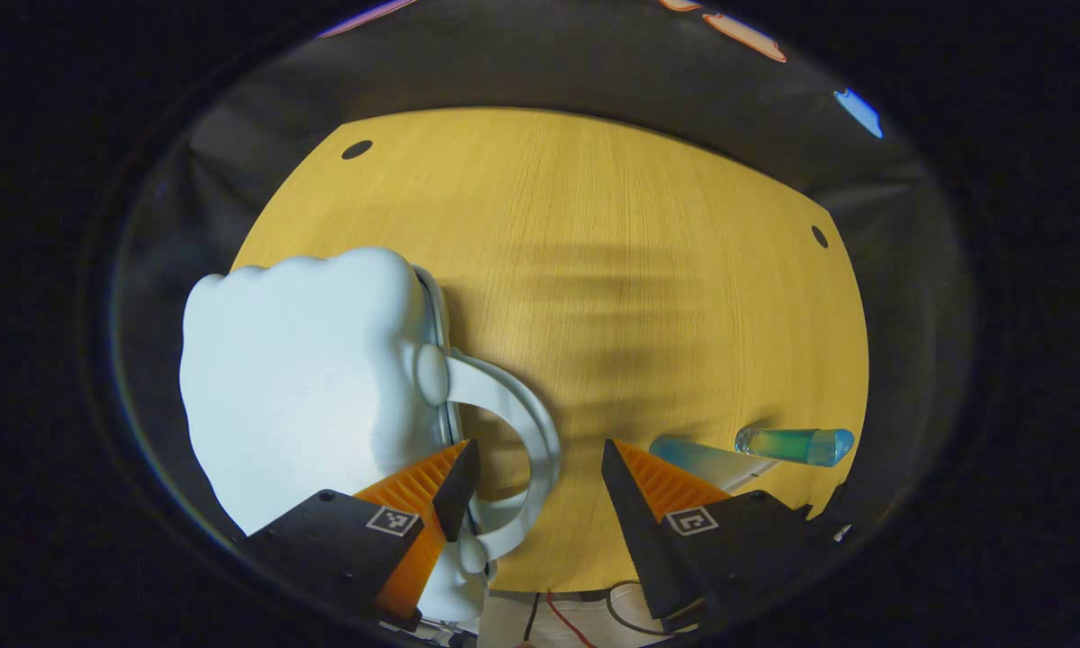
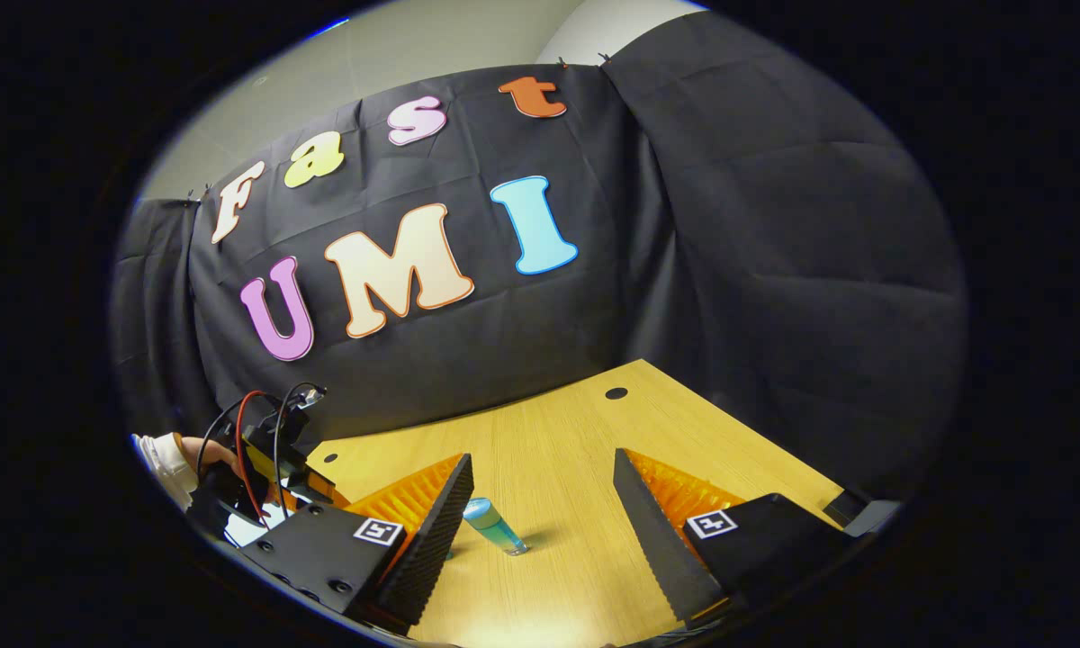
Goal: First open the suitcase, pack the skin care products into it, and then close the suitcase.
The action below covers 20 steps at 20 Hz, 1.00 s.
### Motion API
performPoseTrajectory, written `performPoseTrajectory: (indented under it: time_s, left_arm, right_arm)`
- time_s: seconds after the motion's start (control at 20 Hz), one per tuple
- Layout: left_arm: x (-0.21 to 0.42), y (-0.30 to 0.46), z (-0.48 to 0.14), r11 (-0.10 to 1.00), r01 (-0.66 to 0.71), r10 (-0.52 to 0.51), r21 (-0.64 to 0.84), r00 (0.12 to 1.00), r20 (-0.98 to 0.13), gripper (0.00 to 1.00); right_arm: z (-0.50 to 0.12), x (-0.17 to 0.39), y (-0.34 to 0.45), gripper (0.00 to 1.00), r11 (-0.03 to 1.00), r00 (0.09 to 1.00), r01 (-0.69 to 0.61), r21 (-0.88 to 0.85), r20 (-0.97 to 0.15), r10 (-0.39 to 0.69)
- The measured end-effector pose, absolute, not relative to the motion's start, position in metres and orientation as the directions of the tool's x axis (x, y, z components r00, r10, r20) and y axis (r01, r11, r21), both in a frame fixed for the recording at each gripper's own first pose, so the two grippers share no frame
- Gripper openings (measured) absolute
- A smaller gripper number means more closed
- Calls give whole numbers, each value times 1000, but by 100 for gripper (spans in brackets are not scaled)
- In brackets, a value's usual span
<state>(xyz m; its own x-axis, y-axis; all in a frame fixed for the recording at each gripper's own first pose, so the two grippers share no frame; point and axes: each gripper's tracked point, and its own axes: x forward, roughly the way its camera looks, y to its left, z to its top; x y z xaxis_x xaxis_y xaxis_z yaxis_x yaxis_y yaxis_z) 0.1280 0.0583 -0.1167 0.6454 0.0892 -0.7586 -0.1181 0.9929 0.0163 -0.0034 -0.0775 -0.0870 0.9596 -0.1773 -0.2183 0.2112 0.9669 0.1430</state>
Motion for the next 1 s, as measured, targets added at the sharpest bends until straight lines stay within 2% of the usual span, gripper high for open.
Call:
performPoseTrajectory:
  time_s: [0.15, 0.3, 0.4, 0.45, 0.5, 0.6, 0.75, 0.8, 0.85, 0.9, 0.95, 1.0]
  left_arm:
    - [130, 59, -133, 992, -122, 104, 38, 601, -792, 79]
    - [133, 59, -150, 990, -134, 109, 39, 572, -813, 70]
    - [133, 62, -158, 988, -142, 131, 63, 551, -824, 67]
    - [134, 63, -160, 987, -139, 141, 76, 548, -824, 70]
    - [136, 64, -161, 987, -133, 145, 86, 549, -823, 60]
    - [135, 65, -165, 986, -130, 156, 101, 537, -829, 53]
    - [133, 66, -175, 989, -126, 135, 81, 514, -847, 44]
    - [133, 66, -179, 989, -131, 120, 62, 506, -854, 48]
    - [132, 65, -182, 989, -143, 111, 45, 499, -860, 32]
    - [132, 63, -185, 988, -150, 94, 22, 493, -865, 43]
    - [131, 62, -188, 988, -156, 82, 6, 488, -869, 42]
    - [131, 58, -188, 988, -153, 67, -9, 486, -871, 35]
  right_arm:
    - [-90, -3, -82, 98, 966, 957, 218, 140, -226, -183]
    - [-91, -5, -89, 98, 962, 954, 231, 144, -226, -195]
    - [-94, -7, -94, 98, 959, 951, 244, 146, -232, -206]
    - [-96, -9, -96, 98, 957, 948, 250, 147, -237, -212]
    - [-98, -11, -99, 98, 955, 946, 256, 148, -240, -217]
    - [-99, -15, -104, 98, 952, 943, 266, 149, -244, -225]
    - [-101, -18, -112, 98, 949, 939, 279, 148, -248, -238]
    - [-101, -19, -114, 98, 948, 938, 282, 147, -250, -240]
    - [-102, -19, -116, 98, 948, 937, 283, 147, -254, -240]
    - [-103, -20, -116, 98, 948, 935, 285, 145, -258, -242]
    - [-104, -20, -119, 98, 948, 934, 287, 141, -260, -244]
    - [-105, -20, -120, 98, 948, 933, 288, 137, -263, -245]
